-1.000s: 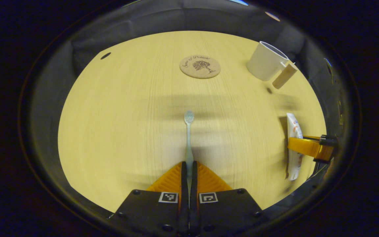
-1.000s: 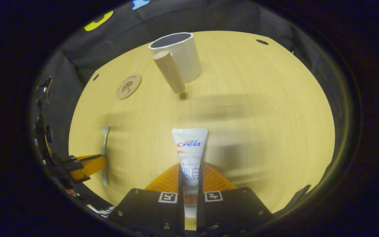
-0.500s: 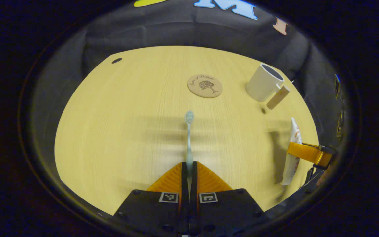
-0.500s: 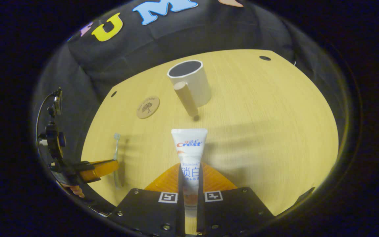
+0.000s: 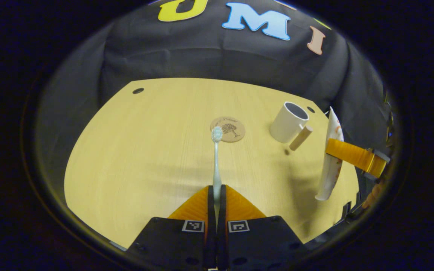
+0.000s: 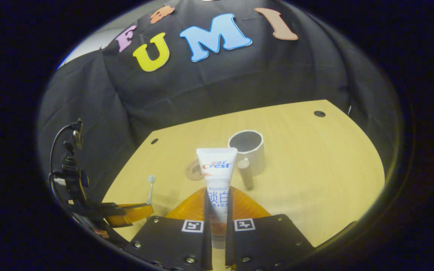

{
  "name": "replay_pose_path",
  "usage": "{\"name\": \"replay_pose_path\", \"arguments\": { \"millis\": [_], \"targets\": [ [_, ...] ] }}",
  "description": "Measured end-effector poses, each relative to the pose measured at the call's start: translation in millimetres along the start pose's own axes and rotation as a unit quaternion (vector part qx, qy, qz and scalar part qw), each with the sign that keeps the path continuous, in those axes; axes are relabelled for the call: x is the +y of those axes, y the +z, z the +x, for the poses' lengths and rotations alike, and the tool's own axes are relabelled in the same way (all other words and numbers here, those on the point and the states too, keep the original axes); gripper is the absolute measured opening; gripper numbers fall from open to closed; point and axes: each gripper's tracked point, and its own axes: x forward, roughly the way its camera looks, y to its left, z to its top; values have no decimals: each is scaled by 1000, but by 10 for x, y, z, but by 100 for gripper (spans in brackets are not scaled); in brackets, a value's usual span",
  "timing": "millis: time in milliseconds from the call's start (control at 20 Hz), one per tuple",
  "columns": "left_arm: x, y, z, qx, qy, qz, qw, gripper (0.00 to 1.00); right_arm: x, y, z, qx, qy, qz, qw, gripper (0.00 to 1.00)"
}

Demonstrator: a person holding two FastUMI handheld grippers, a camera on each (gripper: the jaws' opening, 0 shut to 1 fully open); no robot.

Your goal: Put the toothbrush and toothpaste on the desktop into the cup, then pick up the cup and place it on the coaster on the desktop.

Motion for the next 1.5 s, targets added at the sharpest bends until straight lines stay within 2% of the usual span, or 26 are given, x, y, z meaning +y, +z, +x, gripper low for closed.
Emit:
{"name": "replay_pose_path", "arguments": {
  "millis": [500, 800, 1000, 1350, 1500],
  "targets": [
    [-234, 478, -207, -84, -12, 16, 996, 9, -12, 921, 156, -104, -11, -18, 994, 15],
    [-274, 580, -233, -101, -13, 13, 995, 9, -86, 1425, 392, -163, -16, -41, 986, 15],
    [-304, 628, -262, -103, -13, 13, 995, 9, -148, 1589, 562, -189, -23, -51, 980, 15],
    [-302, 643, -281, -103, -14, 17, 994, 9, -336, 1671, 986, -227, -51, -112, 966, 15],
    [-298, 620, -264, -99, -13, 13, 995, 9, -376, 1549, 1238, -205, -51, -114, 971, 15]
  ]
}}
